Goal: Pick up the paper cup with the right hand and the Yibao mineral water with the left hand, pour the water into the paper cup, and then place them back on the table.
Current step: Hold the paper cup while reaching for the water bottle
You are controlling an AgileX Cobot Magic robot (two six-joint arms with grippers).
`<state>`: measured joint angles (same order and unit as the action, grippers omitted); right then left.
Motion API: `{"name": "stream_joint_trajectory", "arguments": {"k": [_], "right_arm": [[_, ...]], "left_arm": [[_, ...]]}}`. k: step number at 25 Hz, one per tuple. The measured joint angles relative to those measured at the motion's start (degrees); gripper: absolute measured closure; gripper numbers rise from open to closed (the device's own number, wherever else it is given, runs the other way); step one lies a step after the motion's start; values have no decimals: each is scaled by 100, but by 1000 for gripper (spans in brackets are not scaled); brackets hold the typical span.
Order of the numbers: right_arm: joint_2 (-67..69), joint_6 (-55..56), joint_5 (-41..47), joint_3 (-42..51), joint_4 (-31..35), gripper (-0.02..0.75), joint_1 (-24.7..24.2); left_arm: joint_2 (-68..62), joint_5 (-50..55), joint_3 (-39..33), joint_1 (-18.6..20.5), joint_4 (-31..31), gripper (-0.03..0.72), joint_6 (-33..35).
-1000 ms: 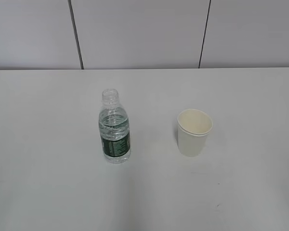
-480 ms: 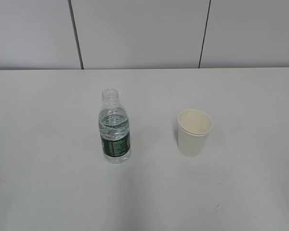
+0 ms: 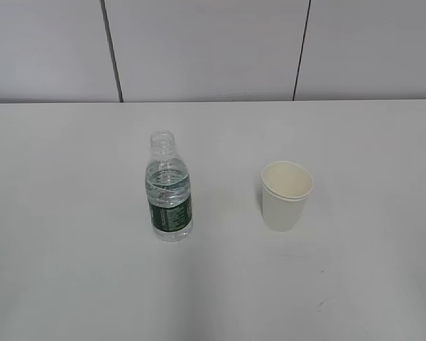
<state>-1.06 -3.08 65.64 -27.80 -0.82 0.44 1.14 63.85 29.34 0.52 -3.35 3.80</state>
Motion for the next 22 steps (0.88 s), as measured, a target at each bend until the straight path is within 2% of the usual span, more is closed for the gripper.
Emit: {"name": "stream_joint_trajectory", "arguments": {"k": [2, 5, 13, 22], "right_arm": [[0, 0, 0, 0, 0, 153, 0], [0, 0, 0, 0, 0, 153, 0], [0, 0, 0, 0, 0, 153, 0], [0, 0, 0, 0, 0, 153, 0]], "left_arm": [[0, 0, 0, 0, 0, 204, 0], [0, 0, 0, 0, 0, 123, 0], [0, -137, 69, 0, 0, 113, 0], [0, -2104, -102, 0, 0, 113, 0]]}}
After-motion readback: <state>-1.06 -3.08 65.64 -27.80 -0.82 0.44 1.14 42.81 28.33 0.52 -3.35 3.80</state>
